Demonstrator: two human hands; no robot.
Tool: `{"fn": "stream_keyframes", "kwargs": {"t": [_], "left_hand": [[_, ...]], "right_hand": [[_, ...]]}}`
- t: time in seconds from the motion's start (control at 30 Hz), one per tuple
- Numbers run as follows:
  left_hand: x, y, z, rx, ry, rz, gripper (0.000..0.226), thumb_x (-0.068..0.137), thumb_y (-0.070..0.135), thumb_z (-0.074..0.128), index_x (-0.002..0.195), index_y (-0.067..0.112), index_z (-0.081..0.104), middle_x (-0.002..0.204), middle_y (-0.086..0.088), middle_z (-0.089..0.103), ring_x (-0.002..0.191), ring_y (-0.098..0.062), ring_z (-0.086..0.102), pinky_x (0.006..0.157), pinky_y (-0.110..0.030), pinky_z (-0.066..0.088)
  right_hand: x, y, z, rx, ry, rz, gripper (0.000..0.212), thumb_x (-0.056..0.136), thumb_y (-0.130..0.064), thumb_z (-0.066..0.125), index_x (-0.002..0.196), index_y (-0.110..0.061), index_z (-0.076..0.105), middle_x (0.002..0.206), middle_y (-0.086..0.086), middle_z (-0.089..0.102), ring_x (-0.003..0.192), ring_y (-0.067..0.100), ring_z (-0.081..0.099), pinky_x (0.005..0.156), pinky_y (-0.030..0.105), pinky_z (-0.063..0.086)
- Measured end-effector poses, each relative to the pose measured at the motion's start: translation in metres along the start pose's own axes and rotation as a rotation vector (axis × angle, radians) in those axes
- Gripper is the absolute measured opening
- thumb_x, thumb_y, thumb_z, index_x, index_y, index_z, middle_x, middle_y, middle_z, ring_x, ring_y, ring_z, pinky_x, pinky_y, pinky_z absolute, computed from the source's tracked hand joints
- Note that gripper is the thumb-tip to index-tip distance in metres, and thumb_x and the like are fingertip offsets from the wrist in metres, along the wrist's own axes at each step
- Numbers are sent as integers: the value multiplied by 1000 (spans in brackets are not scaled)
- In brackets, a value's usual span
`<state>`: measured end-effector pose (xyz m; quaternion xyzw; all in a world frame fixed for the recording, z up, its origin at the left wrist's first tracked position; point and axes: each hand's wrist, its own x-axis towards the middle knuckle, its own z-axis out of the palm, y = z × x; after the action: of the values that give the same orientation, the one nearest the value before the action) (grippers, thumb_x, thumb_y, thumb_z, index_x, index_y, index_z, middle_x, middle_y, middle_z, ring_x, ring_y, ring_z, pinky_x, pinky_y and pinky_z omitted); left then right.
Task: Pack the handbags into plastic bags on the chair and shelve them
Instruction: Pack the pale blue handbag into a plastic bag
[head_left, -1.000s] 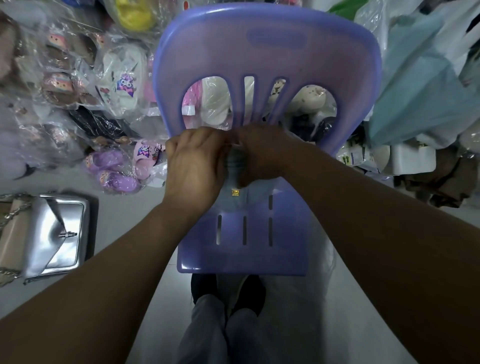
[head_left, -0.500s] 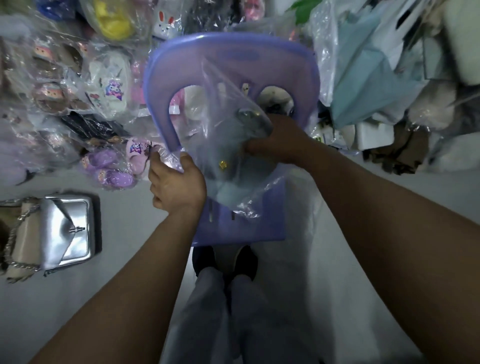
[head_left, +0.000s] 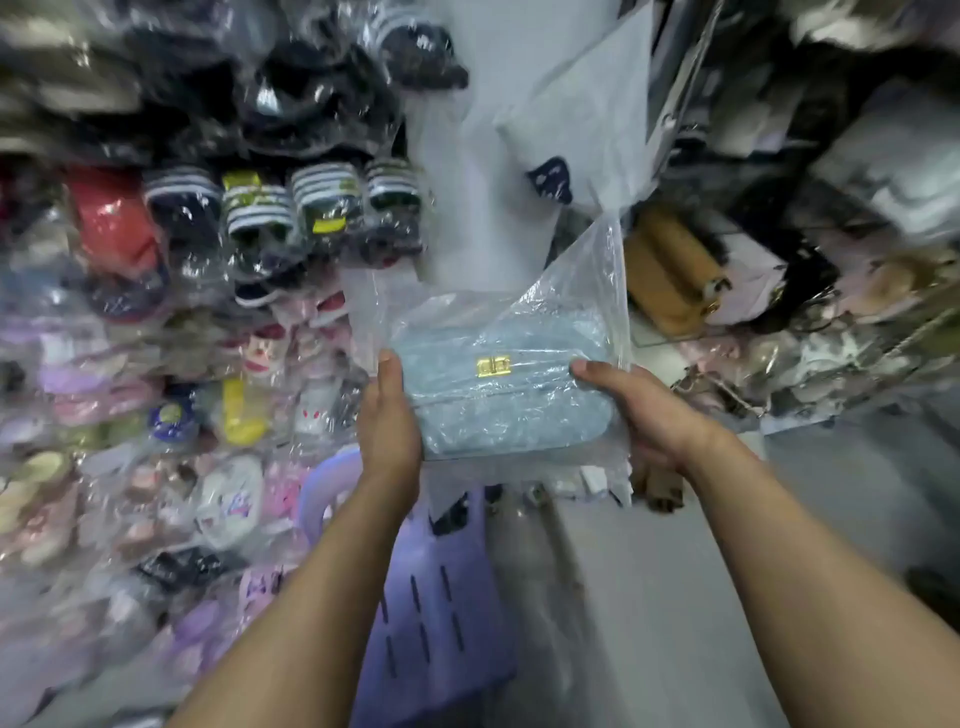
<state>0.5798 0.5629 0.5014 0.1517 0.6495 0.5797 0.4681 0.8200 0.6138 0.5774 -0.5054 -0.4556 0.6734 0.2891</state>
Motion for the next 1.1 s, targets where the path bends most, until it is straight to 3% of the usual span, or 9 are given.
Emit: {"fn": "stream_keyframes", "kwargs": {"t": [0.07, 0.23, 0.37, 0.47, 0.6, 0.93, 1.1], "left_hand": [[-8, 45, 31, -5, -91, 82, 100, 53, 104, 41, 131, 43, 58, 138, 11, 60, 127, -21, 57, 109, -52, 41], [-45, 124, 101, -43, -291, 196, 98, 50, 104, 44, 124, 42, 63, 130, 8, 65, 119, -24, 62, 105, -54, 45], [-85, 155, 137, -85, -438, 291, 70, 77, 84, 47, 127, 38, 63, 126, 9, 66, 114, -18, 63, 103, -46, 49], [-94, 162, 155, -100, -547, 300, 64, 73, 81, 50, 124, 43, 63, 125, 14, 67, 116, -16, 63, 105, -46, 48], [-101, 165, 170, -98, -631, 299, 70, 70, 83, 54, 125, 42, 61, 127, 11, 67, 117, -19, 64, 104, -47, 48], [-137, 154, 226, -61, -672, 267, 65, 67, 83, 56, 118, 43, 62, 123, 10, 67, 113, -20, 65, 99, -46, 50], [-152, 132, 279, 0, -640, 291, 76, 60, 95, 53, 117, 45, 64, 121, 11, 69, 112, -22, 65, 99, -51, 49]], "right_hand": [[-32, -46, -12, 31, 35, -78, 52, 86, -37, 71, 128, -8, 65, 124, 18, 69, 114, 36, 67, 101, 49, 53], [-101, -116, -39, 162, 144, -249, 44, 89, -47, 56, 121, -19, 68, 117, 11, 74, 101, 27, 73, 85, 41, 61], [-134, -129, -55, 185, 237, -337, 46, 89, -46, 57, 121, -15, 70, 118, 15, 72, 100, 29, 72, 88, 43, 60], [-147, -129, -65, 228, 294, -379, 41, 89, -46, 56, 113, -18, 72, 112, 13, 74, 95, 28, 74, 80, 39, 62], [-154, -124, -78, 256, 361, -419, 49, 89, -49, 58, 125, -16, 67, 123, 16, 70, 106, 32, 70, 94, 45, 56], [-176, -114, -134, 352, 434, -440, 51, 90, -45, 59, 130, -13, 64, 125, 16, 70, 117, 36, 65, 104, 48, 50], [-185, -107, -193, 353, 404, -441, 47, 93, -46, 55, 125, -14, 67, 122, 15, 71, 111, 32, 69, 96, 44, 54]]}}
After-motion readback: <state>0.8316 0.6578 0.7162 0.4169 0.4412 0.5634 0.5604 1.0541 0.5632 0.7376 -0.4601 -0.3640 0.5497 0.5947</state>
